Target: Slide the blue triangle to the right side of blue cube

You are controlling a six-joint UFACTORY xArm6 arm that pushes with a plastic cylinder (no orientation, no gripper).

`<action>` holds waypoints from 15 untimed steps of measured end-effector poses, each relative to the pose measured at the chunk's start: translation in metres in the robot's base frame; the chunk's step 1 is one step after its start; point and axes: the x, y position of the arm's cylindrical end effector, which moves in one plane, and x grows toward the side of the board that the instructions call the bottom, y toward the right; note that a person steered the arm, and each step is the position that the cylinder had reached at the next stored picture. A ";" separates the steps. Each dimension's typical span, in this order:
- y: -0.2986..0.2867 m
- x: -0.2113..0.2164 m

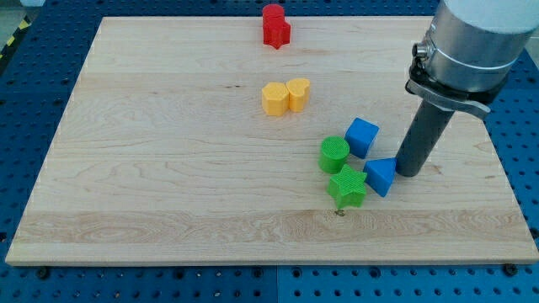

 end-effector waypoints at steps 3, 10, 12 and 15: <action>-0.009 0.054; -0.039 0.008; -0.039 0.007; -0.030 0.026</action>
